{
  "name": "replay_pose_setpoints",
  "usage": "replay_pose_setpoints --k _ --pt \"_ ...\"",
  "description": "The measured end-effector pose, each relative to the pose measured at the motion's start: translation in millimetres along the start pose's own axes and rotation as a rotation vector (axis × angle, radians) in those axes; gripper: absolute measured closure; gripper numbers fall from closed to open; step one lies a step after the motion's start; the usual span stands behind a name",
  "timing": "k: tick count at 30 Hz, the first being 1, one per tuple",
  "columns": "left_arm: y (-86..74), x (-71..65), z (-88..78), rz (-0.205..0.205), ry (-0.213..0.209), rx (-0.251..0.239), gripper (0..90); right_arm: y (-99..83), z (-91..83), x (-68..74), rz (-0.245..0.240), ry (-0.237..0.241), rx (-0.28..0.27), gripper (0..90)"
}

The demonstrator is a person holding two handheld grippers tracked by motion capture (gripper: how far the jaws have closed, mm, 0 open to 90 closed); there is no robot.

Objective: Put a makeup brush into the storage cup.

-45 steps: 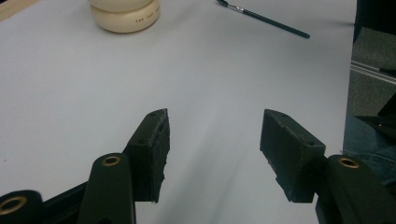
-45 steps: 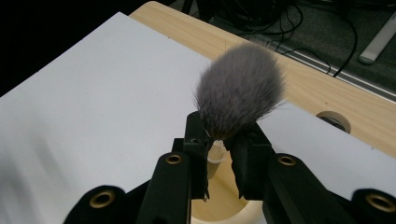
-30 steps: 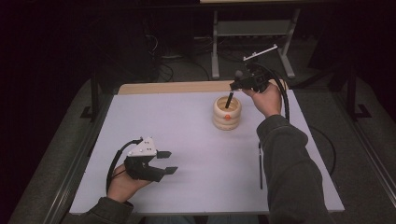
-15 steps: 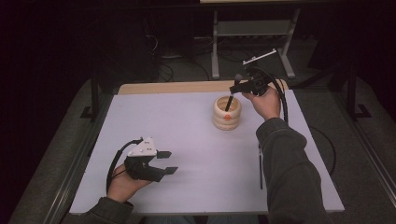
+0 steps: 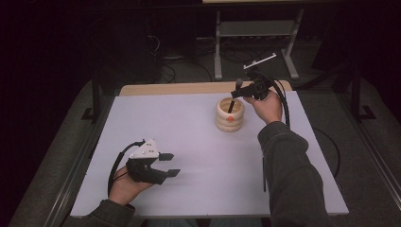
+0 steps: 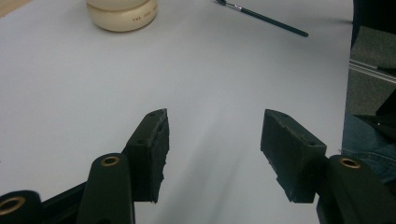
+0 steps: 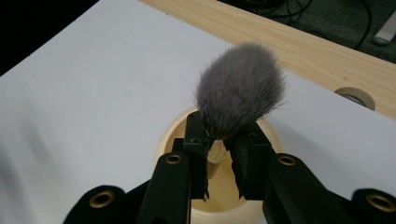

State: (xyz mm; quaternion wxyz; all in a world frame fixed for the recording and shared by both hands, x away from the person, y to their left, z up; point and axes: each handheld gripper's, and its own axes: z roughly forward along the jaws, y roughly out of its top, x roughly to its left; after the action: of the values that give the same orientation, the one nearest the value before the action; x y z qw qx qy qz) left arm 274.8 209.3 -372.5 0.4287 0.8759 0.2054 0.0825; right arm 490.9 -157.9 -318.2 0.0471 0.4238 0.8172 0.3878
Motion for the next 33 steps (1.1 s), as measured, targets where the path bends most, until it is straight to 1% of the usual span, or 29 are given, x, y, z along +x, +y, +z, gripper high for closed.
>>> replay_pose_setpoints --k 6,7,13,15,16,18,19,21,22,24,26,28,30,31,33 --pt "0.2 0.1 0.6 0.003 0.000 0.003 41.6 -0.7 3.9 1.0 0.006 0.006 0.013 75.7" --pt "0.2 0.2 0.4 0.002 -0.001 0.003 41.6 -1.1 5.5 1.3 0.011 0.007 0.007 75.7" --pt "0.2 0.2 0.2 0.000 -0.001 0.003 41.5 -3.2 11.7 0.8 0.001 0.008 0.028 75.5" --pt "0.2 0.0 0.1 -0.002 -0.001 0.001 41.5 -3.9 13.5 1.0 0.010 0.008 0.036 75.4" --pt "0.5 1.1 -0.1 0.013 0.002 0.002 41.5 -4.4 14.0 0.8 0.010 0.006 0.039 75.4" --pt "0.2 0.7 0.0 0.003 -0.001 -0.001 41.5 -5.4 15.4 -0.1 0.012 0.008 0.040 75.2" --pt "0.1 0.1 0.0 -0.007 -0.003 -0.002 41.5 -5.7 15.7 0.1 0.021 0.008 0.043 75.1" --pt "0.2 0.3 0.0 -0.002 -0.002 -0.003 41.5 -6.6 16.6 -1.2 0.017 0.005 0.044 74.9" --pt "0.2 0.4 0.1 -0.002 -0.003 -0.002 41.5 -7.1 17.3 -1.5 0.017 0.005 0.044 74.3" --pt "0.3 0.3 0.1 0.000 -0.002 0.001 41.5 -7.5 18.0 -1.6 0.023 -0.006 0.049 70.1" --pt "0.4 0.3 0.2 0.000 -0.003 0.001 41.4 -8.0 18.7 -1.7 0.023 -0.029 0.058 66.8" --pt "0.4 0.2 0.2 0.001 -0.003 0.001 41.4 -8.8 17.7 -2.7 0.021 -0.027 0.049 66.7" --pt "0.4 0.2 0.2 0.000 -0.004 0.001 41.4 -8.9 15.9 -2.0 0.039 -0.042 0.045 64.1" --pt "0.3 0.1 0.1 -0.002 -0.002 0.000 41.3 -9.4 14.9 -2.8 0.034 -0.046 0.038 63.4" --pt "0.3 0.0 0.2 -0.003 -0.003 0.000 41.3 -10.6 12.8 -3.7 0.042 -0.054 0.033 61.8"
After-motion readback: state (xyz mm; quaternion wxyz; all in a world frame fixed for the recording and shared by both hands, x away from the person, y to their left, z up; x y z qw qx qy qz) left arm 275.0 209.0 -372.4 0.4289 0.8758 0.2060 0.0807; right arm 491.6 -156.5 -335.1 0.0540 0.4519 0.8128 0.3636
